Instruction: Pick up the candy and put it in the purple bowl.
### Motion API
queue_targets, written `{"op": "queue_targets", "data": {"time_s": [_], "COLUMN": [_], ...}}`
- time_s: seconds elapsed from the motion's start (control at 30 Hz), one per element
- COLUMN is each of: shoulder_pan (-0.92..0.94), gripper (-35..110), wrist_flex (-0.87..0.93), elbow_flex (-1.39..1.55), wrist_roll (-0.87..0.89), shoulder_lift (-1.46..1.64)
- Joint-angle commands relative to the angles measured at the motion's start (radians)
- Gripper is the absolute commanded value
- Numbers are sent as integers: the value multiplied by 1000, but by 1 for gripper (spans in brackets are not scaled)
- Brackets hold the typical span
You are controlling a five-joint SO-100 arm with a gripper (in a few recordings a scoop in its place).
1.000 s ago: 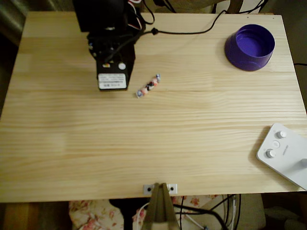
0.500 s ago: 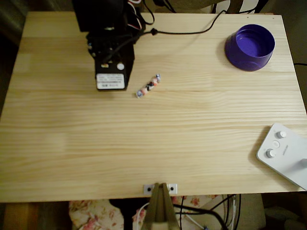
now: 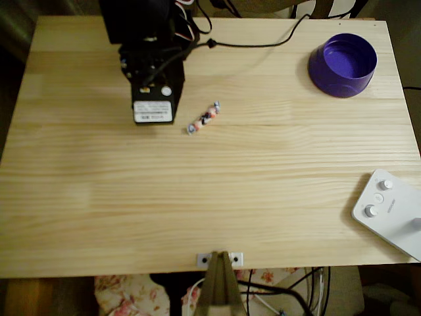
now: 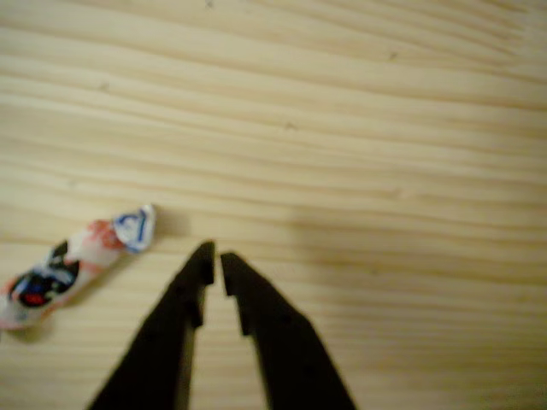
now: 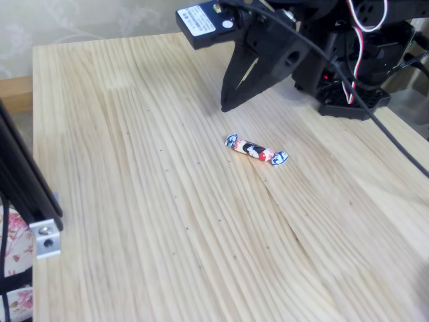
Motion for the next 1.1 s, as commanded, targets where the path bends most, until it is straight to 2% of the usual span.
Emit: {"op": "queue_targets", "data": {"time_s": [0.0, 0.43, 0.63, 0.77, 1.07], "shoulder_pan": [0, 83, 100, 92, 26], "gripper": [-1, -1, -1, -1, -1], "wrist_flex": [-40, -51, -26, -3, -23], "elbow_flex": [-14, -115, -209, -316, -620], "wrist_roll": [-17, -80, -172, -262, -296], "shoulder_lift": [14, 6, -74, -169, -535]}}
